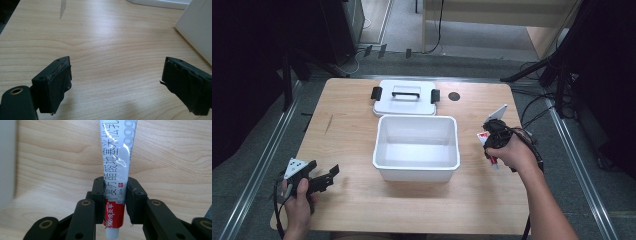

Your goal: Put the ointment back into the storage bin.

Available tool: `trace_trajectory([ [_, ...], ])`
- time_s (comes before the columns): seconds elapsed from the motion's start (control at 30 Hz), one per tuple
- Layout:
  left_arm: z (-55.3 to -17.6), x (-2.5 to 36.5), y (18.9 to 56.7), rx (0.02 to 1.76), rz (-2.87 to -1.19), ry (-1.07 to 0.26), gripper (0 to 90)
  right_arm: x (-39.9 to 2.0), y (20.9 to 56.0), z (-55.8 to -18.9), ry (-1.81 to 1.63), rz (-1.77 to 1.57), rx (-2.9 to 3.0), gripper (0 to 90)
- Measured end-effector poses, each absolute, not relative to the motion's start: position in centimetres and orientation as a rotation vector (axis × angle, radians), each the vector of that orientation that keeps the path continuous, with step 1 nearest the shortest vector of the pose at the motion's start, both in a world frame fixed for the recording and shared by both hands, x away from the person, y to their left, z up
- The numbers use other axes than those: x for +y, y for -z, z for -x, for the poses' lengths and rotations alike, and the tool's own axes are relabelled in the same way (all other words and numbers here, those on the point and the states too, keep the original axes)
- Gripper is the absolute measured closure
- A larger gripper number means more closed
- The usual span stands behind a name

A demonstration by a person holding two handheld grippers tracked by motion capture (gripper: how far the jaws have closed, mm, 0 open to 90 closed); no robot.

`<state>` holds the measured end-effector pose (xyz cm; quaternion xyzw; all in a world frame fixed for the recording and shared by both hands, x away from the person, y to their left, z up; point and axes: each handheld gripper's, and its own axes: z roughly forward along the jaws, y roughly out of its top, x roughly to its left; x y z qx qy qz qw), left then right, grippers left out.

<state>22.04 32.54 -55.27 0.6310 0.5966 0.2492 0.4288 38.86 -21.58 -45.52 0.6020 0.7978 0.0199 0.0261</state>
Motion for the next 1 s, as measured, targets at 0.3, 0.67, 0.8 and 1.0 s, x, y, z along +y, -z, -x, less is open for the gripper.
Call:
trace_trajectory([
  [0.3, -22.1, 32.6, 55.3, 1.487, -1.578, -0.622, 9.5, -20.0, 41.3, -38.6, -0.135, -1.791, 2.496, 71.9],
  [0.67, -22.1, 32.6, 55.3, 1.487, -1.578, -0.617, 9.5, -17.4, 37.5, -39.1, -0.171, -1.711, 2.530, 71.9],
  [0.8, -22.1, 32.6, 55.3, 1.487, -1.575, -0.616, 9.6, -16.5, 36.7, -39.3, -0.188, -1.684, 2.540, 71.9],
  [1.0, -22.1, 32.6, 55.3, 1.484, -1.577, -0.616, 9.6, -15.2, 35.9, -39.4, -0.222, -1.643, 2.556, 71.9],
])
